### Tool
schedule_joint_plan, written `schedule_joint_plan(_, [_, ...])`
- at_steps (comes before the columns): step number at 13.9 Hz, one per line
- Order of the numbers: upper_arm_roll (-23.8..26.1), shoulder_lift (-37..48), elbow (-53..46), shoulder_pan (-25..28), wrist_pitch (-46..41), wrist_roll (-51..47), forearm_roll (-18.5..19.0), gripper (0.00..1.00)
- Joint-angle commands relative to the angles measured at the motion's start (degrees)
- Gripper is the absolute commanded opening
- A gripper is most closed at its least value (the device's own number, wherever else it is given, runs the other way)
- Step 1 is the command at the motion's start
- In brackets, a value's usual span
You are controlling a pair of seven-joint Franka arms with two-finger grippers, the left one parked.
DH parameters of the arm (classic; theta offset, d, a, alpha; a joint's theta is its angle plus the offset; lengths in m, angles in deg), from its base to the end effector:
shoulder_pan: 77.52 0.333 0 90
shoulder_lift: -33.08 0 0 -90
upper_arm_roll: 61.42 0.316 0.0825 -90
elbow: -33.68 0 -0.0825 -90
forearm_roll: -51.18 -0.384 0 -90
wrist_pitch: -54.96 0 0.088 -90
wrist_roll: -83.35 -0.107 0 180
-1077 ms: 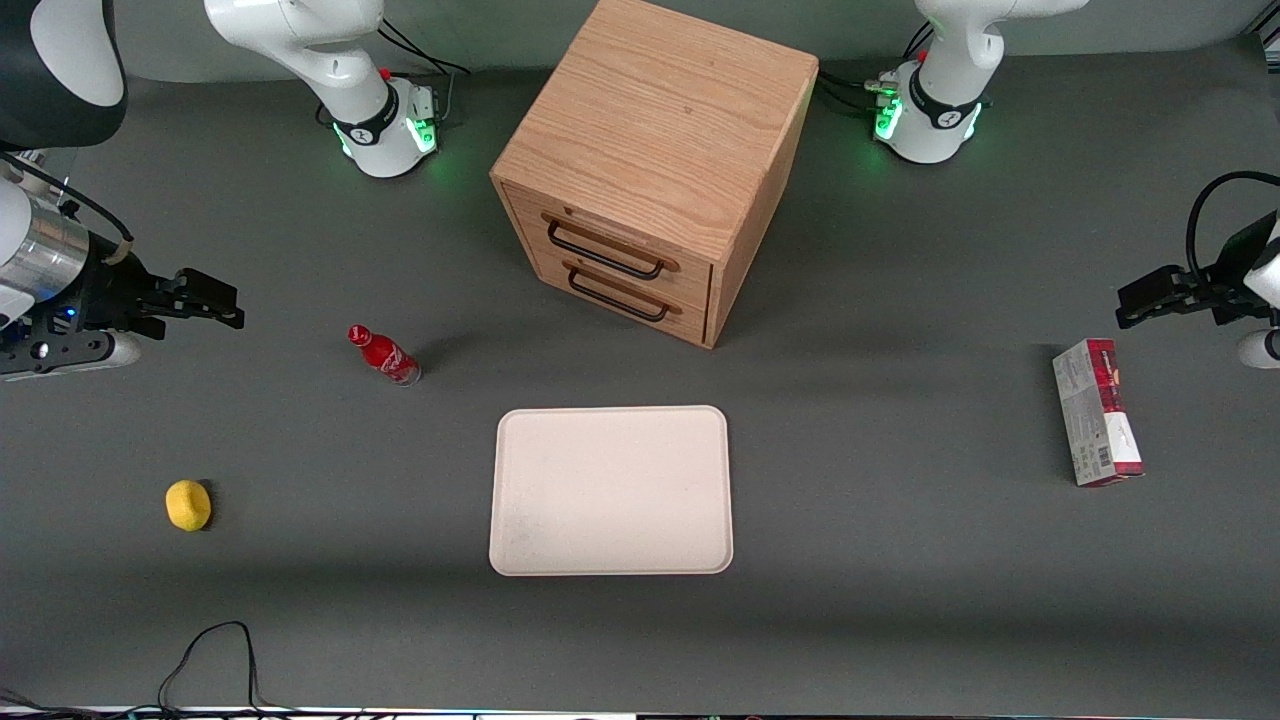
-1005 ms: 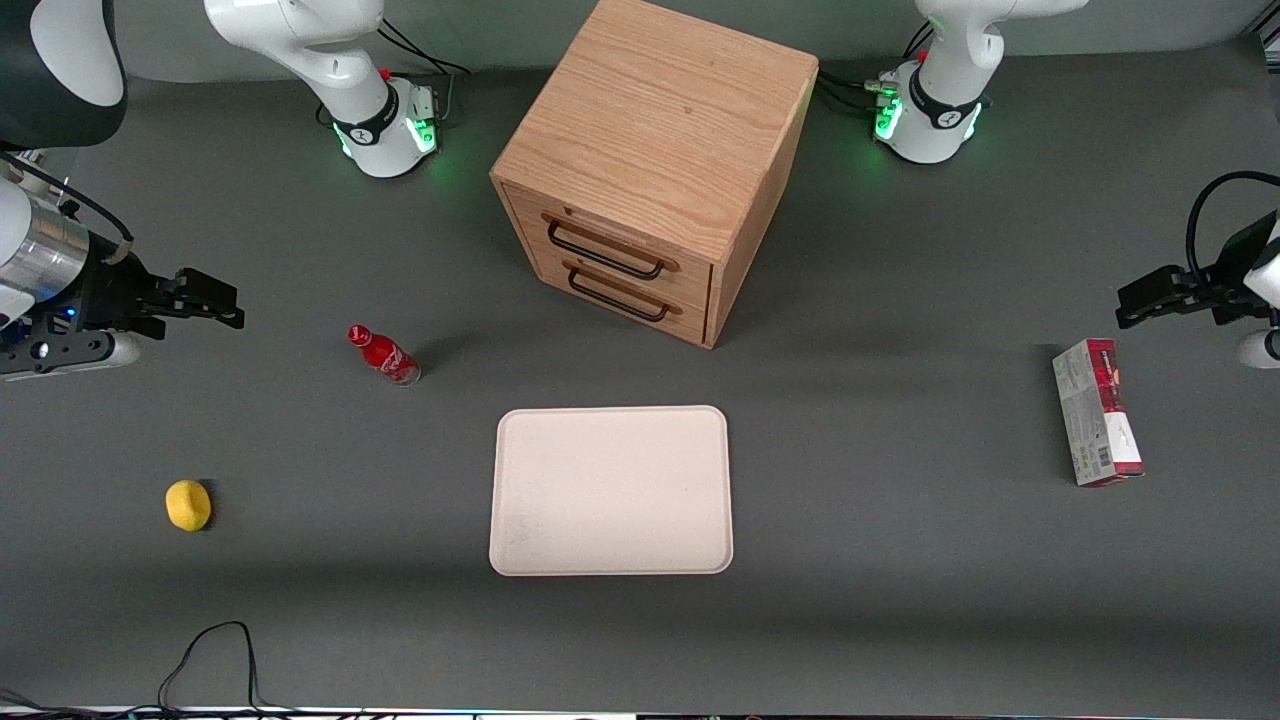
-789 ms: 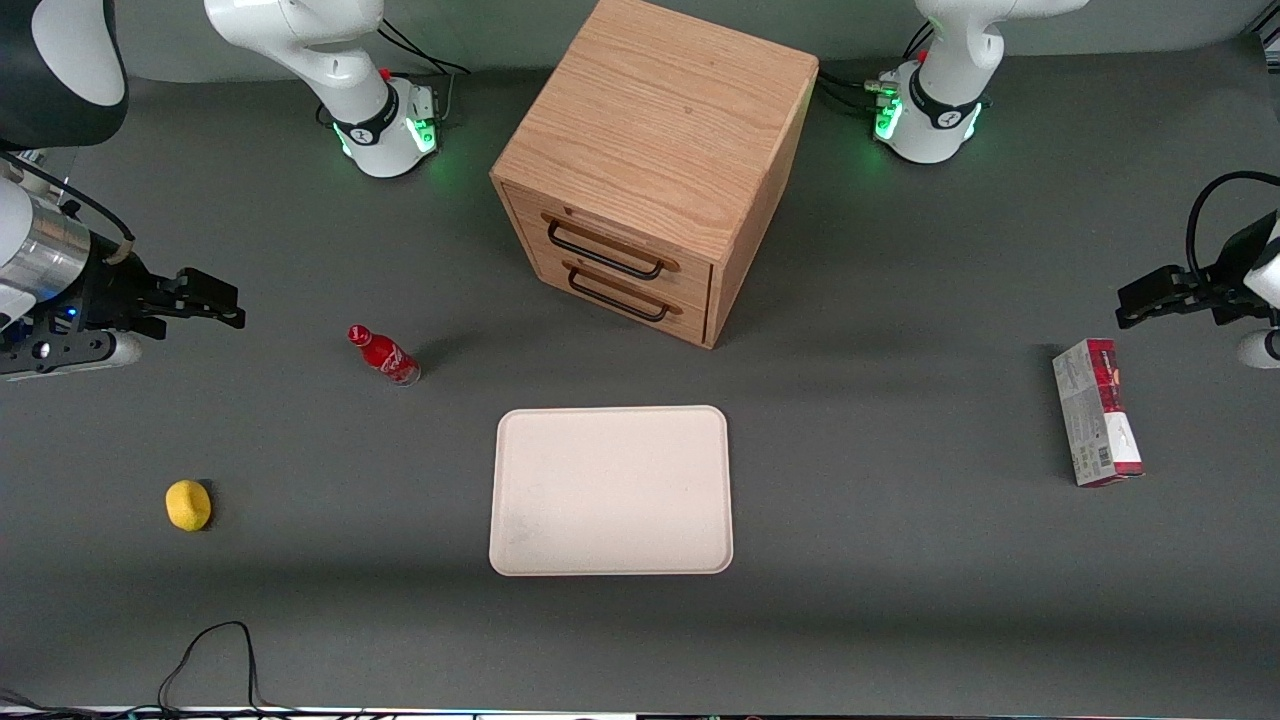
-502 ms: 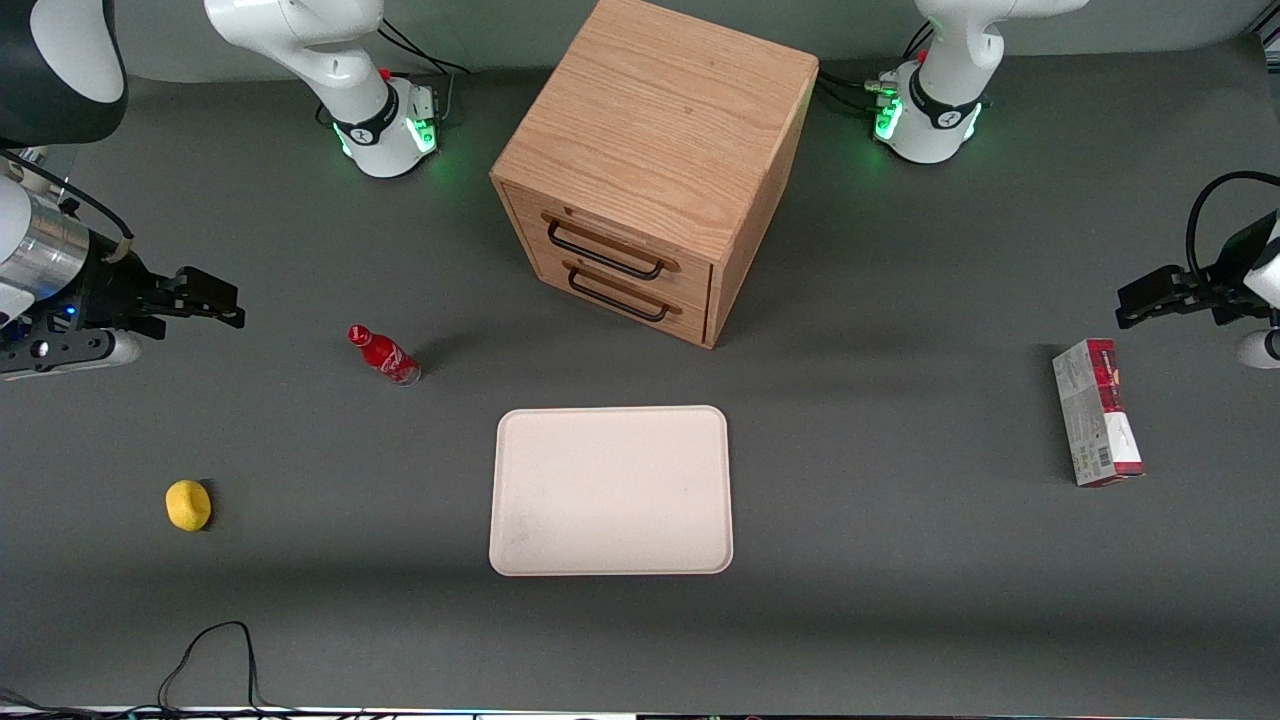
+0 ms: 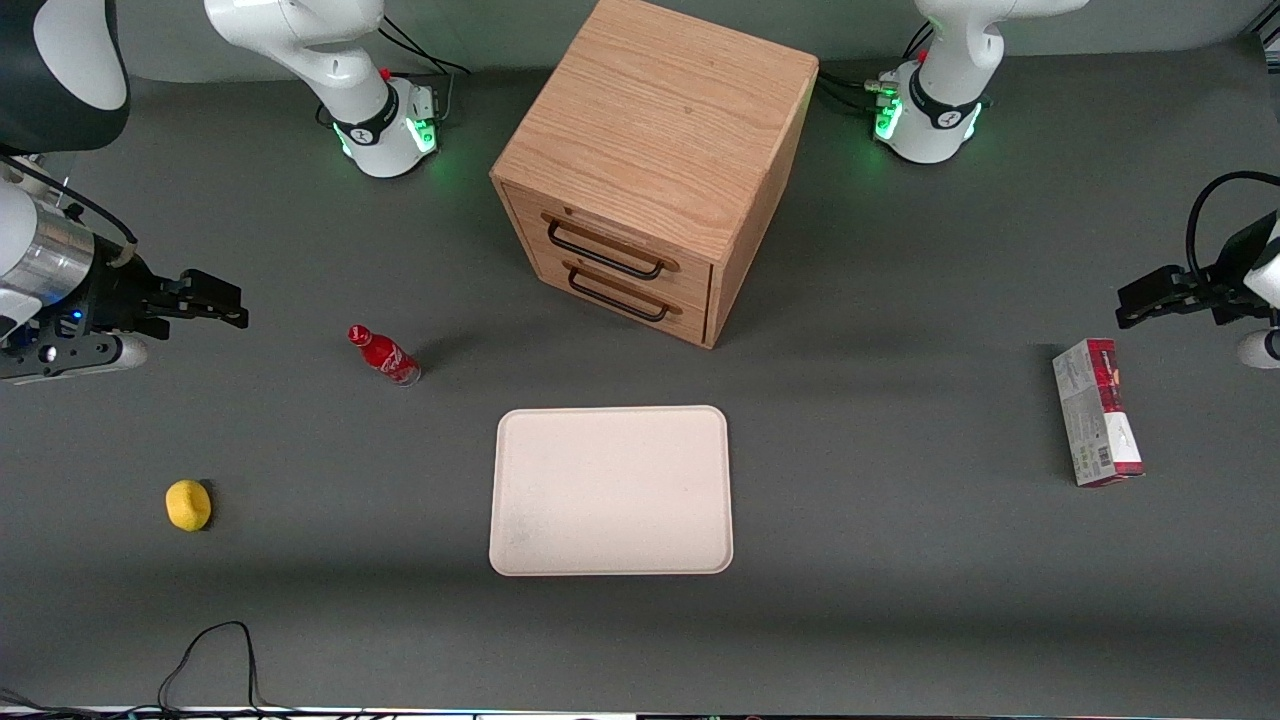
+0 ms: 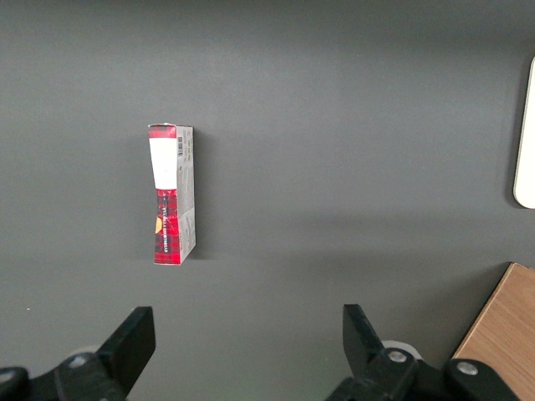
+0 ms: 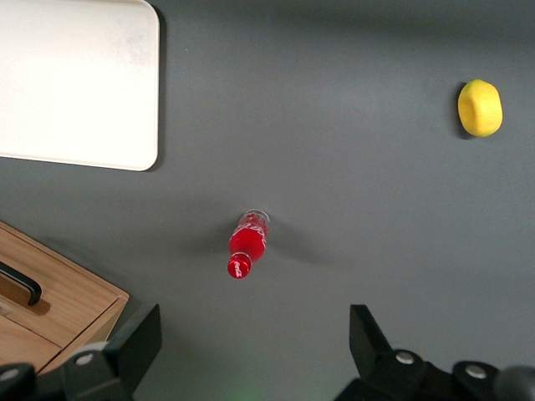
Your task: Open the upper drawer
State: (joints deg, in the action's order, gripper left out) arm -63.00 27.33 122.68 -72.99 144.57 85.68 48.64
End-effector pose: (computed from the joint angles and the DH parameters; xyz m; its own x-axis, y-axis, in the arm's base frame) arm 0.5803 0.0354 0.5752 0.9919 0.0920 -0.0878 0.0883 -0.9951 -0.0450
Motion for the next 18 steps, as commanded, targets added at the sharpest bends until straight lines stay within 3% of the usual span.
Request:
schedule_joint_plan(1, [0.62,-1.02,-3.04,-0.4,-2.41,-0.75,0.08,1.0])
schedule_joint_plan(12, [0.8,-6.38,-6.38,10.49,-1.19,-0.66,-1.5,1.0])
schedule_joint_plan(16, [1.5,-9.0,-9.44,15.5,-0.67,-0.14,-3.61,1.0])
schedule_joint_plan(18, [2.37,-11.21,-11.91,15.95,-0.66,1.7,-7.55,1.0])
